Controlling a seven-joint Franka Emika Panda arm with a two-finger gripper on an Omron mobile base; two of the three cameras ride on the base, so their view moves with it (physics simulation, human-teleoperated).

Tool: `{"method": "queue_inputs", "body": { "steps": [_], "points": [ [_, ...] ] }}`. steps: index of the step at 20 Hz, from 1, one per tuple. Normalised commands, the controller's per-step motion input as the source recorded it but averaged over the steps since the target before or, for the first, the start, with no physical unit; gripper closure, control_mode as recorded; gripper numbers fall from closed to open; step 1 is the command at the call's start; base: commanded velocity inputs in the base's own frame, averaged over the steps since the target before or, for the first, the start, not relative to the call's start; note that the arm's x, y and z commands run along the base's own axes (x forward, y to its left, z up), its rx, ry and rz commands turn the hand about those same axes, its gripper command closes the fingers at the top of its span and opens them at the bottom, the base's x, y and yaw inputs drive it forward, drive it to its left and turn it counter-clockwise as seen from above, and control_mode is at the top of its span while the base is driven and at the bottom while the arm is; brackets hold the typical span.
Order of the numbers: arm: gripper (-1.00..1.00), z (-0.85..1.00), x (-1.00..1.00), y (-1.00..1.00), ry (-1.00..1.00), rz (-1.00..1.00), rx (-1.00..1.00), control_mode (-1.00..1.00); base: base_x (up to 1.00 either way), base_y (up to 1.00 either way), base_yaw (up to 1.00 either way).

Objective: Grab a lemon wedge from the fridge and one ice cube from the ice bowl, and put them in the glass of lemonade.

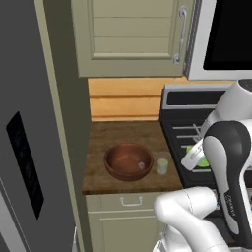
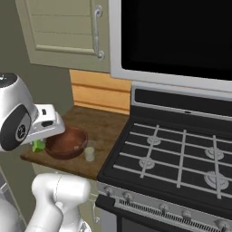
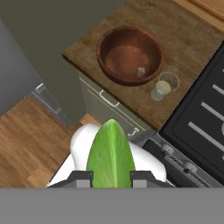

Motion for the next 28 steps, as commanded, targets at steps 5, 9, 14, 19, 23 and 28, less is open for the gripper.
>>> {"method": "queue_inputs", "body": {
  "steps": [5,9,14,19,23,28],
  "points": [
    [1.00,0.00,0.00,0.00,0.00,0.00,0.00,1.00,0.26,-0.48,-0.04],
    [1.00,0.00,0.00,0.00,0.00,0.00,0.00,1.00,0.03,-0.04,-0.01],
    [1.00,0.00,0.00,0.00,0.00,0.00,0.00,1.00,0.00,0.00,0.00],
    [1.00,-0.12,0.10,0.00,0.03,0.00,0.00,-1.00,0.00,0.00,0.00],
    [1.00,-0.65,0.37,0.00,0.13,0.00,0.02,-1.00,0.00,0.00,0.00],
    [1.00,-0.81,0.67,-0.04,-0.03,0.00,0.03,-1.00,0.00,0.00,0.00]
  ]
}}
